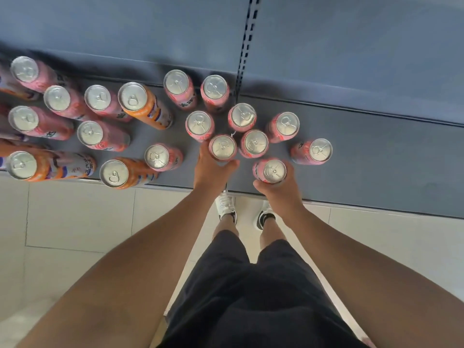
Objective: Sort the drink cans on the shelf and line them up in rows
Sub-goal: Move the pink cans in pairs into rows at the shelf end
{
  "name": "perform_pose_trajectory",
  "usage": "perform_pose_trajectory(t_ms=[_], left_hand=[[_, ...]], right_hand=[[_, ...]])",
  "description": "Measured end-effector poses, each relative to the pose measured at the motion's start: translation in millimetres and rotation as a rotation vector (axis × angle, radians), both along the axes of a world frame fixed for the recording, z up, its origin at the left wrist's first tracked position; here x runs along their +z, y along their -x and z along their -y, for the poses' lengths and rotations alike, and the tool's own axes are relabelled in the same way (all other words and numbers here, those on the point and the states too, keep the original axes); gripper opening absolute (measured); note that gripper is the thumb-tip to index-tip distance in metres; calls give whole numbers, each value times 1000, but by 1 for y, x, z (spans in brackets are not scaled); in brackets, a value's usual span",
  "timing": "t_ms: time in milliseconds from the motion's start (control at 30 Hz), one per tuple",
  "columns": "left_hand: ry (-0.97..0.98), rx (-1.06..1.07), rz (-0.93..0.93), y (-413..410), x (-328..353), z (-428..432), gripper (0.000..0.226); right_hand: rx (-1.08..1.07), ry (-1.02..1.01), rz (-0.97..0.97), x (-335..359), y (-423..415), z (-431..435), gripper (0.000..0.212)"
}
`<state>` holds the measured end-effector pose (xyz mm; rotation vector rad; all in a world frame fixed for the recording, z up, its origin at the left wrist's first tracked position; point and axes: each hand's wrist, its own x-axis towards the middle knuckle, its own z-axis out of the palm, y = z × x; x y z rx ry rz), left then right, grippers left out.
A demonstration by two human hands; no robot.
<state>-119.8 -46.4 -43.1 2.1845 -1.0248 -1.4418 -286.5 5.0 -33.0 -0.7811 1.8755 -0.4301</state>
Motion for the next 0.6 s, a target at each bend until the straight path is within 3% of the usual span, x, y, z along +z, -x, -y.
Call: perform_pose_trajectory(t_ms=[333,500,600], left_hand=[[2,94,-63,4,3,-8,66],[-33,136,-301,1,29,-25,40],[-83,218,-482,-2,50,-33,60]], right_hand=[[-49,-16,142,7,20,-2,64],[-112,-63,346,36,31,-7,42],[-103,-112,439,58,40,-8,32]])
